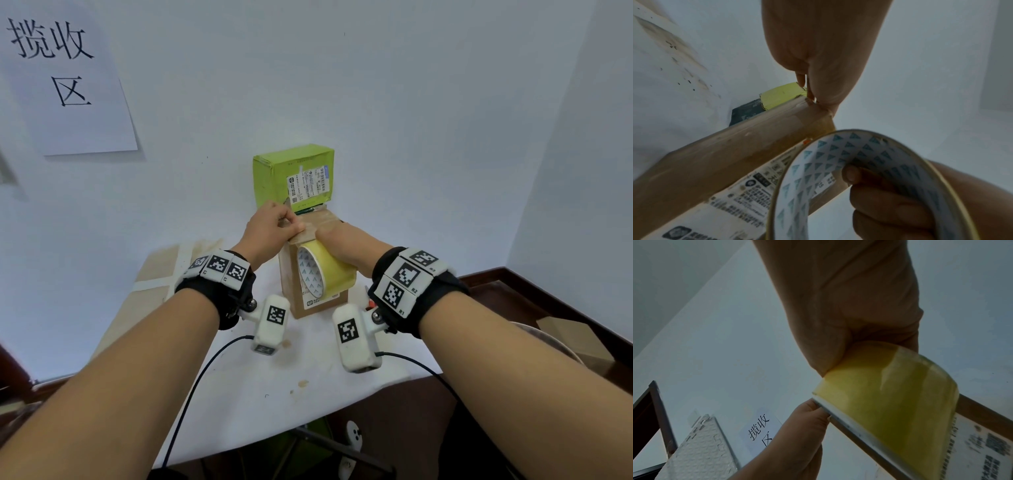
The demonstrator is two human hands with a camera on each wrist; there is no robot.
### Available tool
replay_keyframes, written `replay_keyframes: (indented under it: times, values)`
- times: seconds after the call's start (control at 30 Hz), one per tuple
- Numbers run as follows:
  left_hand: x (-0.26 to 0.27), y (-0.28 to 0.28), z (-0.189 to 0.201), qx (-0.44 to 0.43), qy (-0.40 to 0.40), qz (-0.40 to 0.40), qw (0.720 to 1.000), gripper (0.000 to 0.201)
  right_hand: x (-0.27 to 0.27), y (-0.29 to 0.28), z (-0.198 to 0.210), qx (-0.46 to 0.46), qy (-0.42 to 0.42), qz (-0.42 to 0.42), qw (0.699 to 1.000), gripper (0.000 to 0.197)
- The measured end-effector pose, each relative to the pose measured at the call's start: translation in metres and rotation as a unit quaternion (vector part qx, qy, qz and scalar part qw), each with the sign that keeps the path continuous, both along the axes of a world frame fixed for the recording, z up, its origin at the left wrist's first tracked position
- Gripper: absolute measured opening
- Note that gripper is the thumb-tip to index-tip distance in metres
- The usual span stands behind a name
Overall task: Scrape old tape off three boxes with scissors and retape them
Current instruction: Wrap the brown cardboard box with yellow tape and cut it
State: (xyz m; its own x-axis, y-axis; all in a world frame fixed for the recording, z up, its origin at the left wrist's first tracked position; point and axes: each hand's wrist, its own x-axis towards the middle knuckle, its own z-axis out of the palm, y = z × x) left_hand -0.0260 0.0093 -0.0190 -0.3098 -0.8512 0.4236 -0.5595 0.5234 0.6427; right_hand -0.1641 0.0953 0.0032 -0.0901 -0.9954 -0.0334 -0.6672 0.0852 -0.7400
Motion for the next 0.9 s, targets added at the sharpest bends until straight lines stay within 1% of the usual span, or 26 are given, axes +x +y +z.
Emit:
replay_keyframes:
  times: [0.07, 0.1, 0.17, 0.2, 0.23, 0.37, 0.4, 0.47, 0.57, 0.67, 0.77, 0.83, 0.9]
  values:
    - [0.0, 0.0, 0.001, 0.023, 0.009, -0.005, 1.0, 0.012, 0.0, 0.0, -0.001, -0.007, -0.003, -0.001, 1.0, 0.04]
    - [0.001, -0.001, 0.001, 0.038, 0.02, -0.013, 0.999, 0.015, 0.001, 0.0, -0.001, -0.009, -0.004, 0.0, 1.0, 0.04]
    - [0.003, -0.002, 0.003, 0.072, 0.045, -0.028, 0.996, 0.03, 0.002, 0.0, -0.001, -0.012, -0.004, 0.001, 1.0, 0.041]
    - [0.005, -0.003, 0.004, 0.085, 0.052, -0.032, 0.994, 0.034, 0.002, 0.001, -0.002, -0.012, -0.003, 0.001, 1.0, 0.041]
    - [0.005, -0.004, 0.003, 0.092, 0.055, -0.033, 0.994, 0.032, 0.002, 0.002, -0.001, -0.014, -0.002, 0.0, 1.0, 0.04]
    - [0.003, -0.004, 0.0, 0.08, 0.075, -0.017, 0.994, 0.01, 0.005, 0.005, -0.001, -0.028, 0.002, -0.007, 1.0, 0.039]
    - [0.003, -0.004, 0.0, 0.07, 0.074, -0.009, 0.995, 0.01, 0.006, 0.006, 0.001, -0.026, 0.004, -0.011, 1.0, 0.038]
    - [0.005, -0.005, 0.001, 0.055, 0.046, 0.01, 0.997, 0.019, 0.009, 0.006, 0.003, -0.018, 0.004, -0.021, 1.0, 0.039]
    - [0.01, -0.003, 0.011, 0.037, -0.018, 0.008, 0.999, 0.028, 0.008, 0.006, 0.005, -0.014, 0.013, -0.025, 1.0, 0.039]
    - [0.018, 0.012, 0.025, -0.011, -0.053, -0.029, 0.998, 0.043, 0.006, 0.005, 0.003, -0.011, 0.01, -0.021, 1.0, 0.04]
    - [0.025, 0.029, 0.025, -0.034, -0.147, -0.065, 0.986, 0.061, 0.005, 0.003, 0.002, -0.013, 0.004, -0.021, 1.0, 0.04]
    - [0.028, 0.033, 0.017, -0.042, -0.197, -0.081, 0.976, 0.065, 0.004, 0.003, 0.0, -0.013, -0.006, -0.02, 1.0, 0.04]
    - [0.032, 0.03, 0.009, -0.049, -0.217, -0.092, 0.971, 0.062, 0.004, 0.003, -0.001, -0.013, -0.017, -0.024, 0.999, 0.04]
